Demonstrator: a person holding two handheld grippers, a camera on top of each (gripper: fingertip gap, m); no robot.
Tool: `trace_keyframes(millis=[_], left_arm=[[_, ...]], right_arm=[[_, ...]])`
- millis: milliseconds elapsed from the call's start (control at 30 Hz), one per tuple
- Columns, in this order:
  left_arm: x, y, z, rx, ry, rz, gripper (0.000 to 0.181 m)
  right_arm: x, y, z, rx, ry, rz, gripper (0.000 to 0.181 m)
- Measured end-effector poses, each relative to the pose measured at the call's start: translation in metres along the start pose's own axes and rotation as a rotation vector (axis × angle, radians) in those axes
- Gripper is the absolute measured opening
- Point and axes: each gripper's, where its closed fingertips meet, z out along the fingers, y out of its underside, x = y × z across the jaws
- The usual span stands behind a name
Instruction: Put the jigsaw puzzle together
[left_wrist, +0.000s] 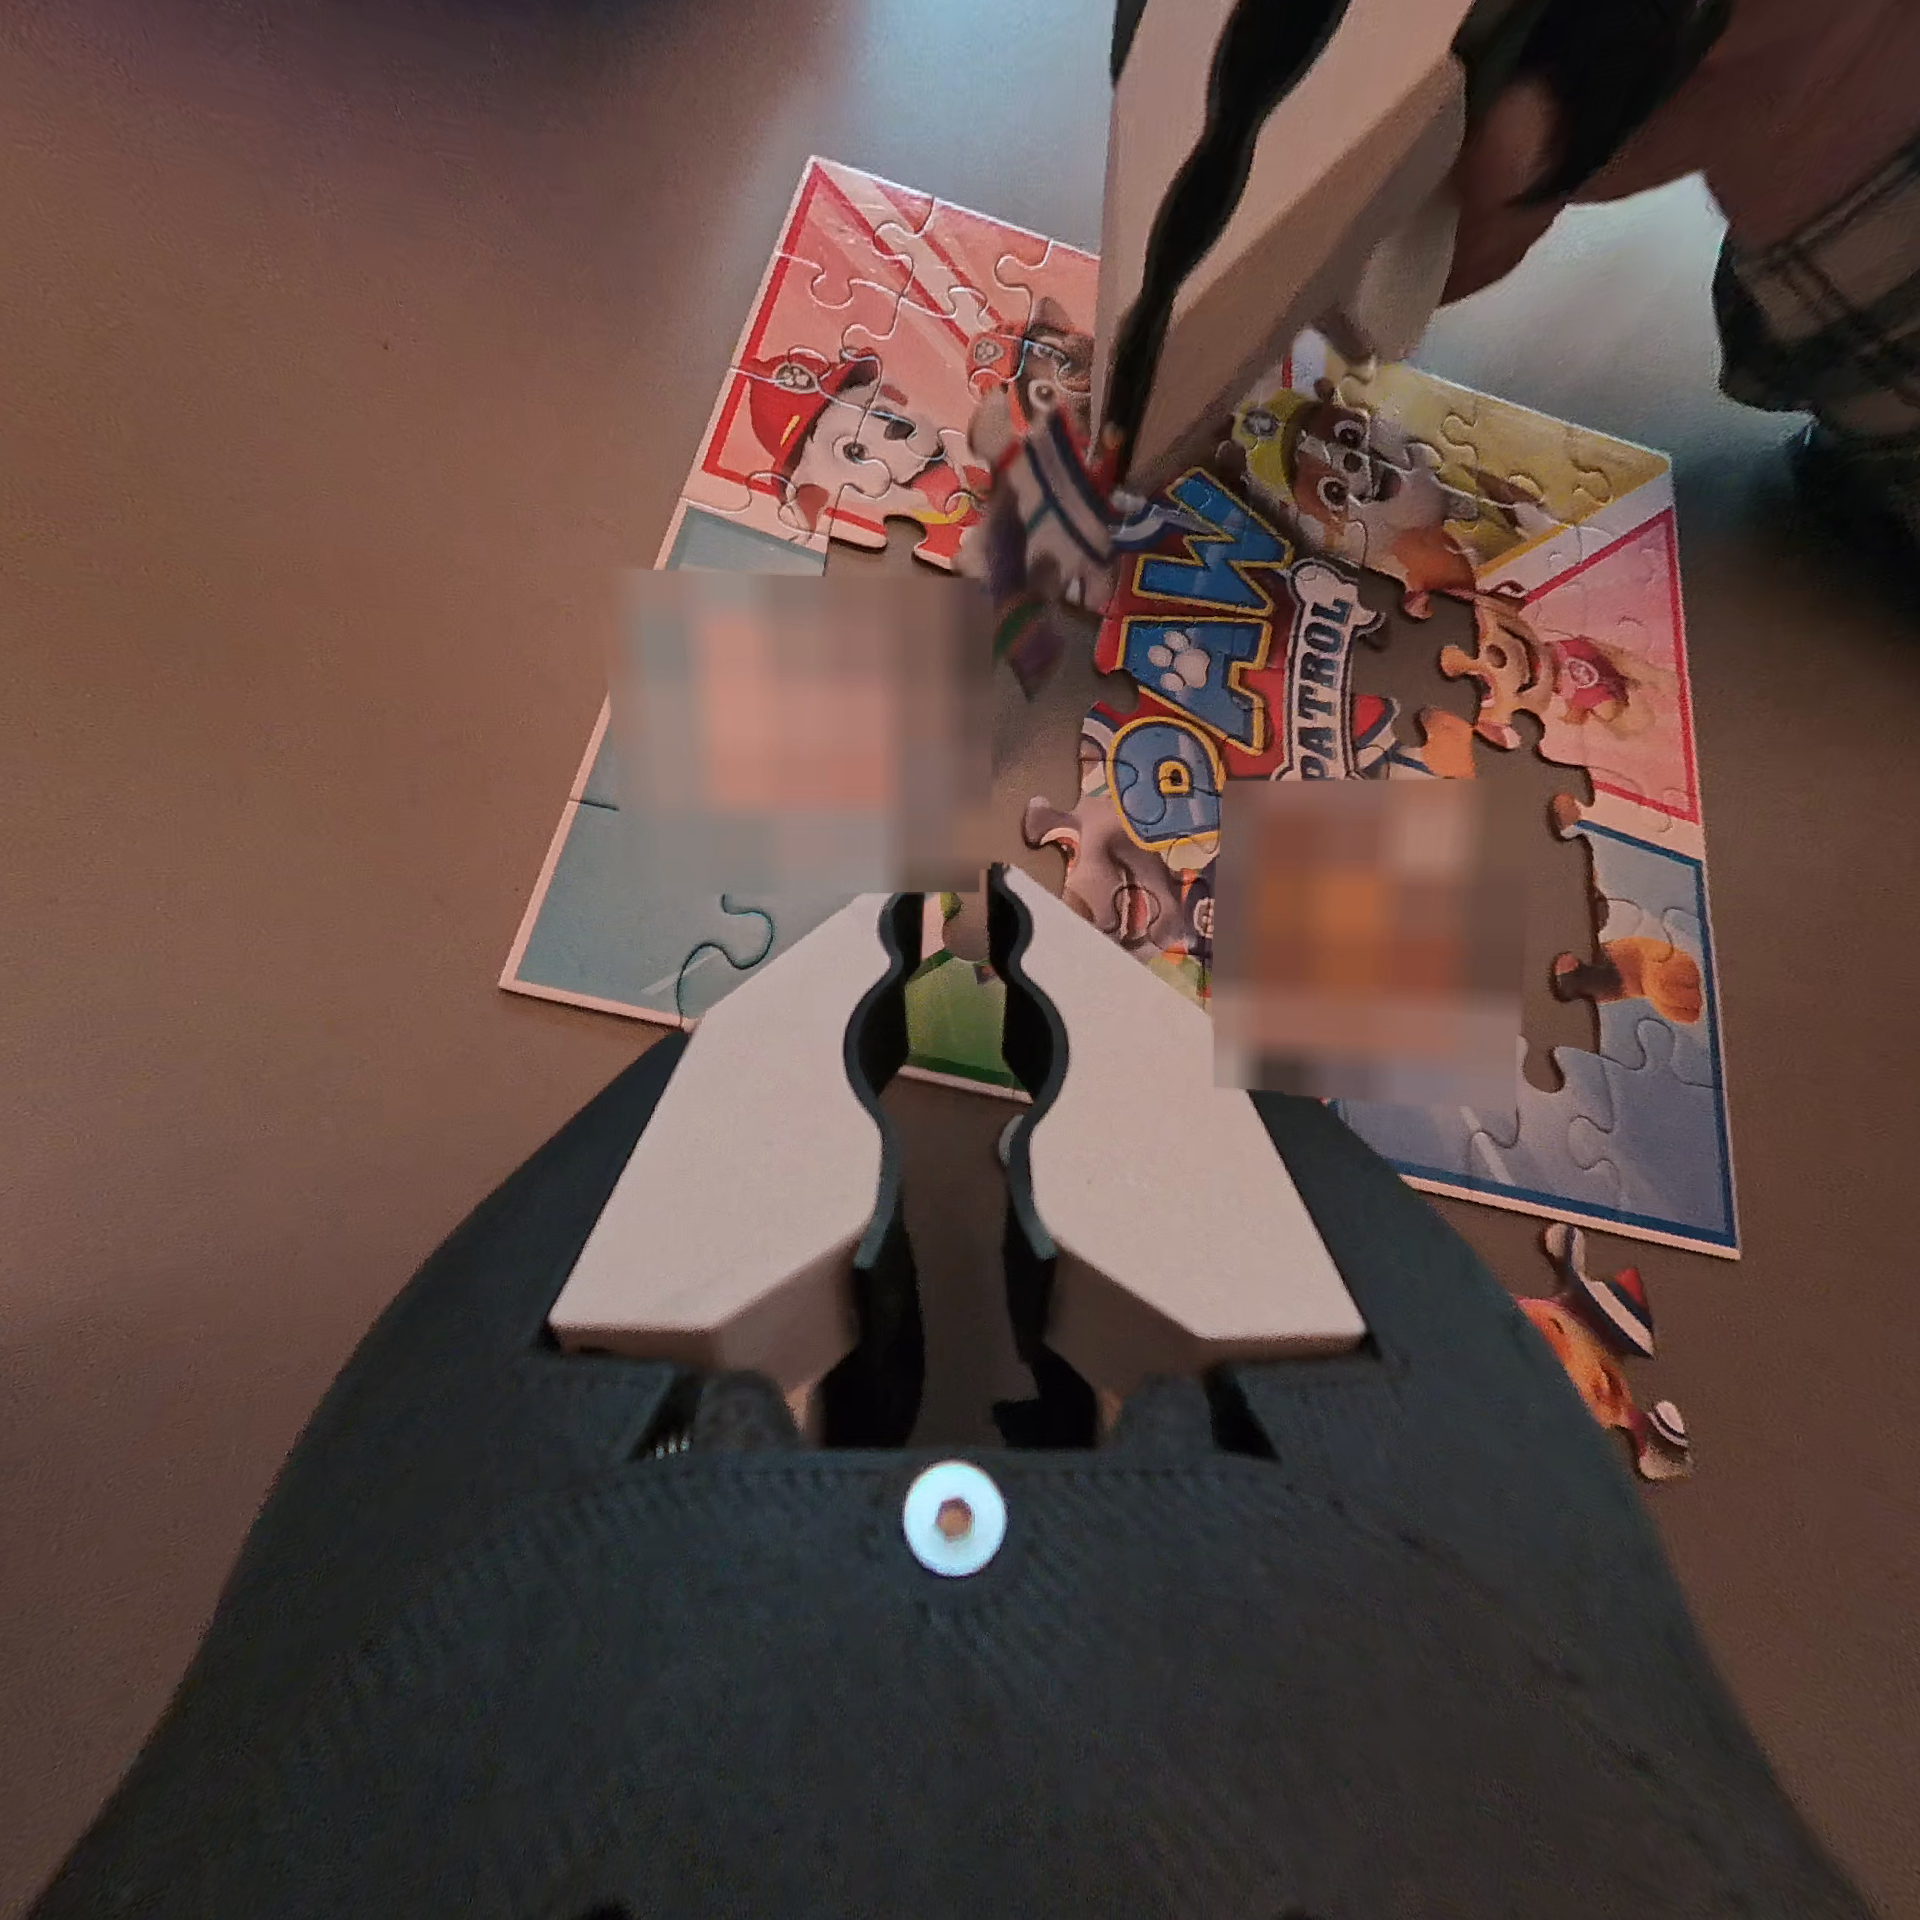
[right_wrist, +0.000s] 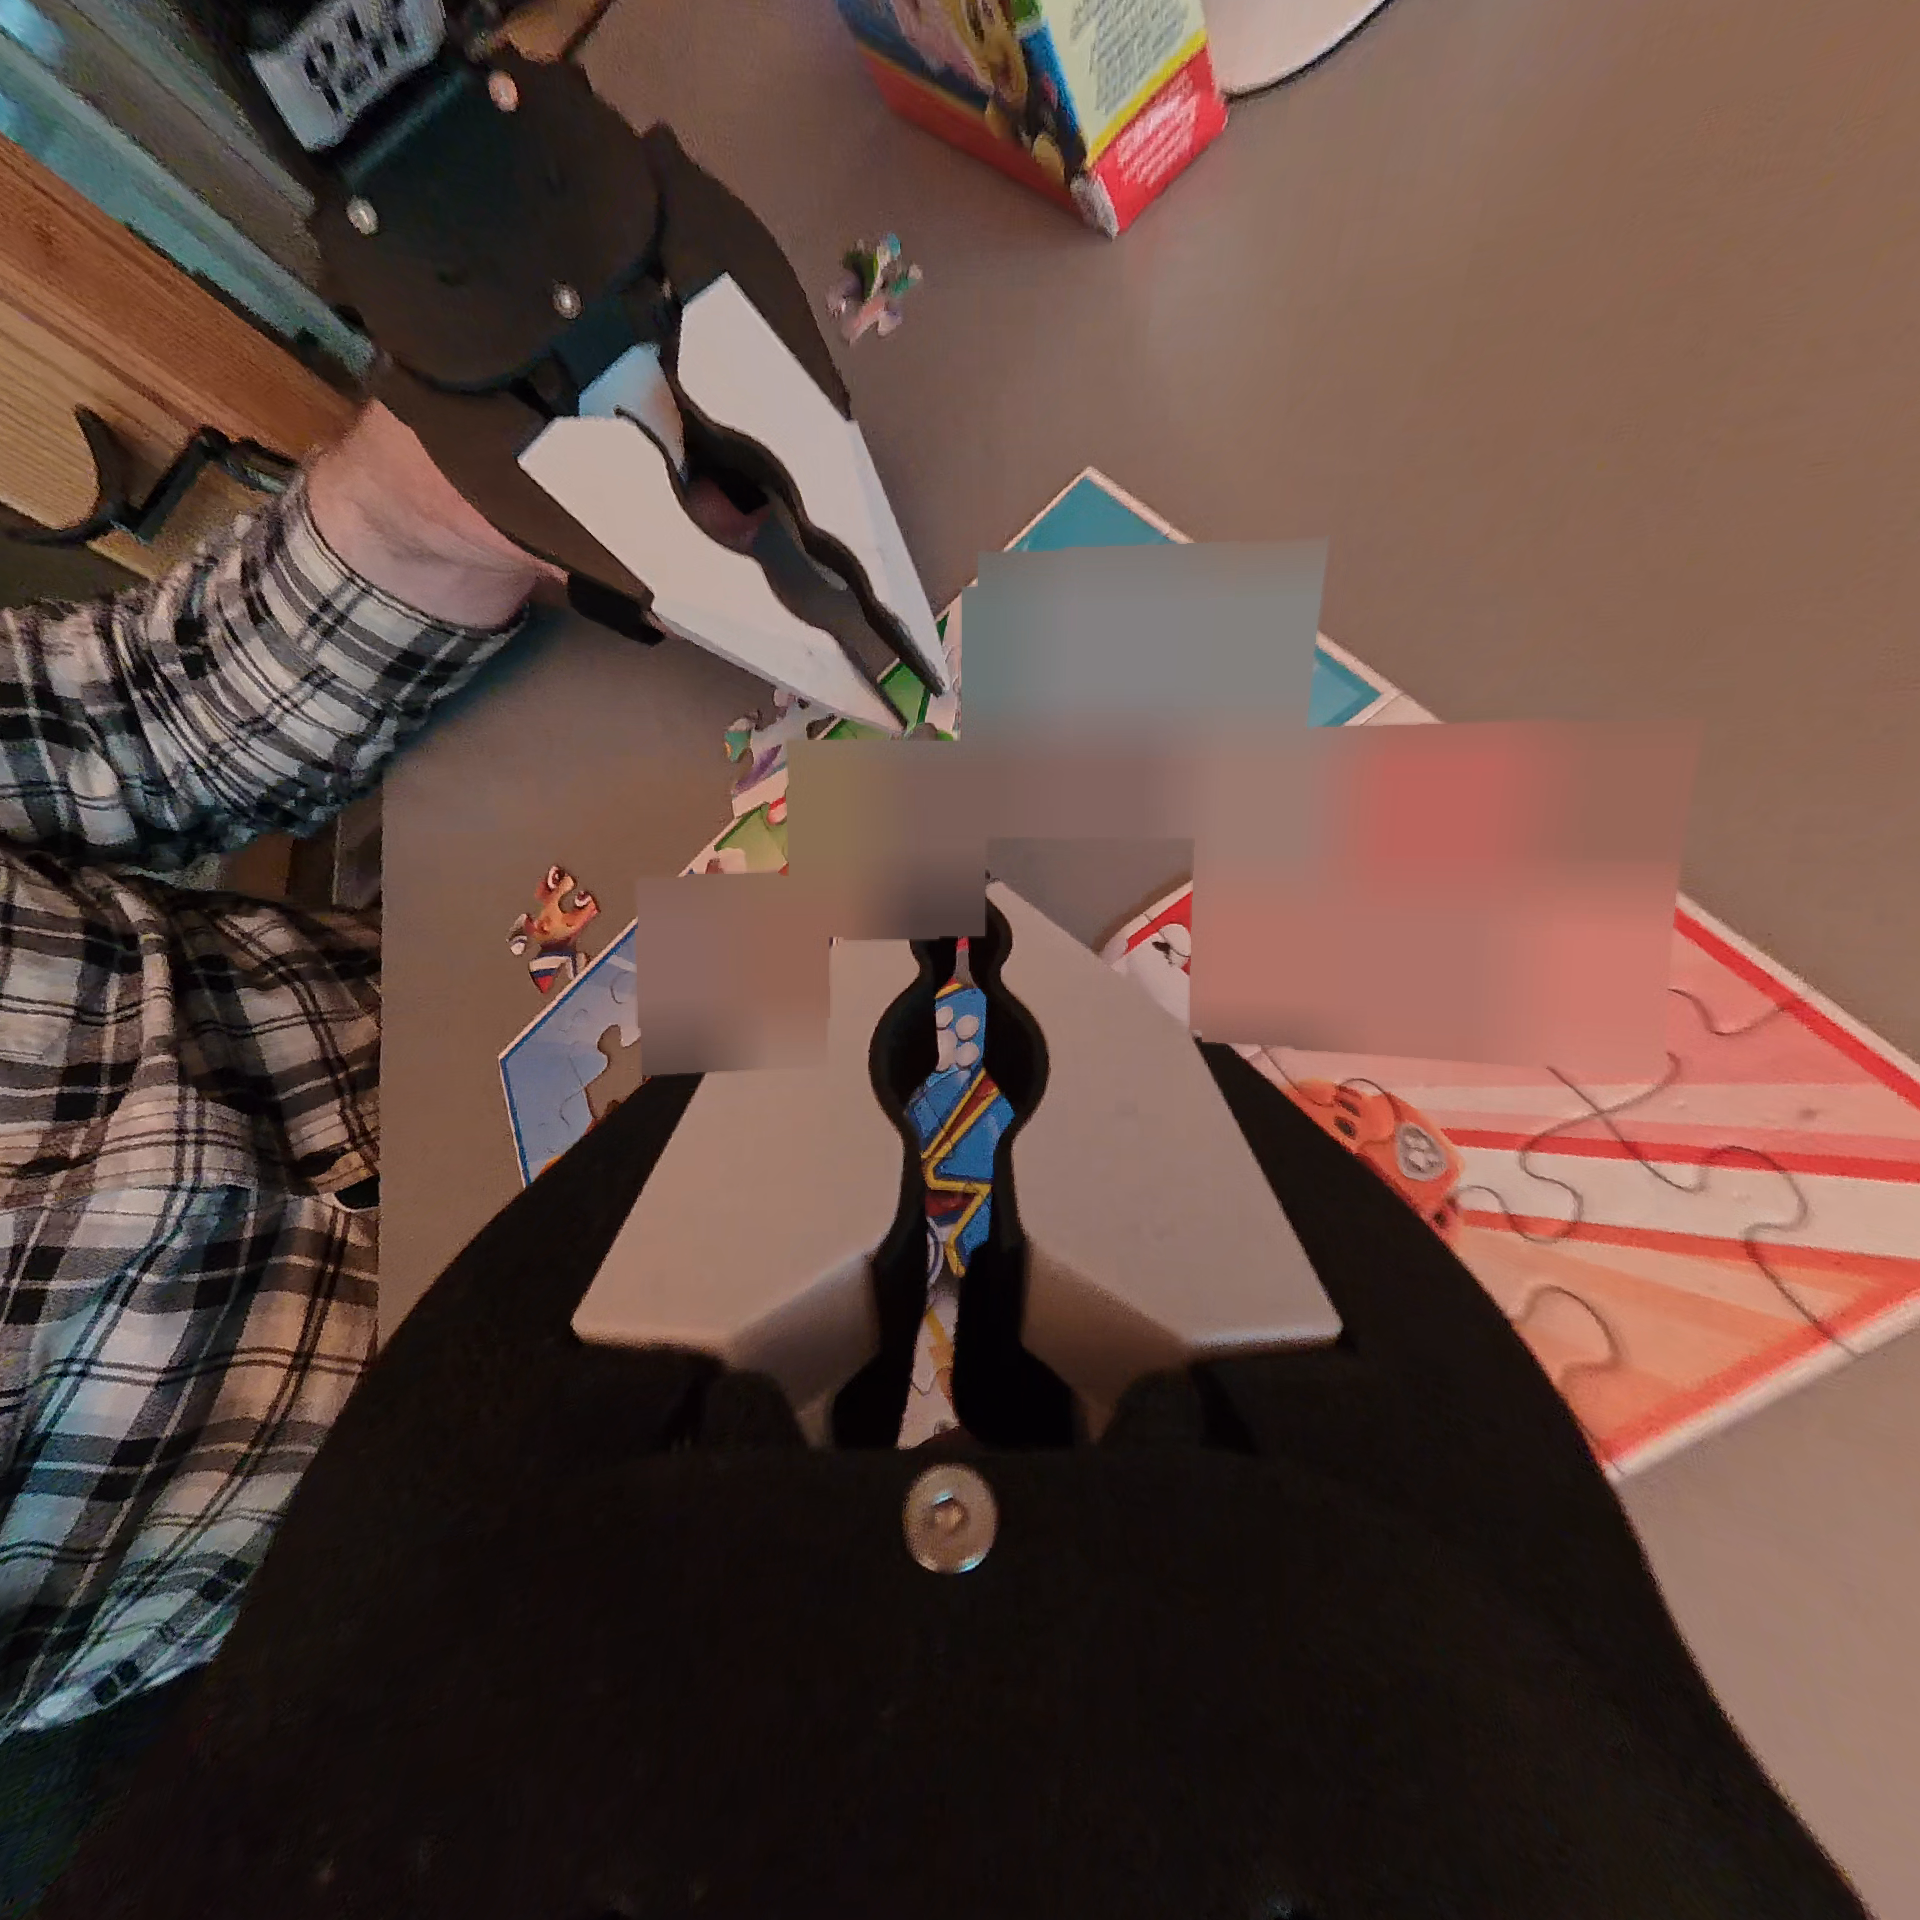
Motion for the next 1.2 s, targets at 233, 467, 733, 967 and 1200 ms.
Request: trace_keyframes(millis=[233,467,733,967,1200], left_arm=[[-0.005,0.004,-0.001,-0.027,-0.039,0.017,0.014],[-0.008,0.006,0.001,-0.041,-0.053,0.017,0.015],[-0.006,0.012,-0.002,-0.087,-0.058,0.024,0.02],[-0.014,0.012,-0.011,-0.098,-0.12,0.066,0.017],[-0.01,0.011,-0.01,-0.094,-0.101,0.075,0.02]], right_arm=[[0.015,-0.006,-0.031,0.106,-0.016,0.062,0.0],[0.018,0.0,-0.023,0.073,-0.021,0.068,0.0],[0.019,0.0,-0.021,0.082,-0.027,0.067,0.0],[0.025,-0.006,-0.039,0.145,-0.005,0.068,0.0],[0.018,0.005,-0.056,0.129,-0.034,0.055,0.0]])
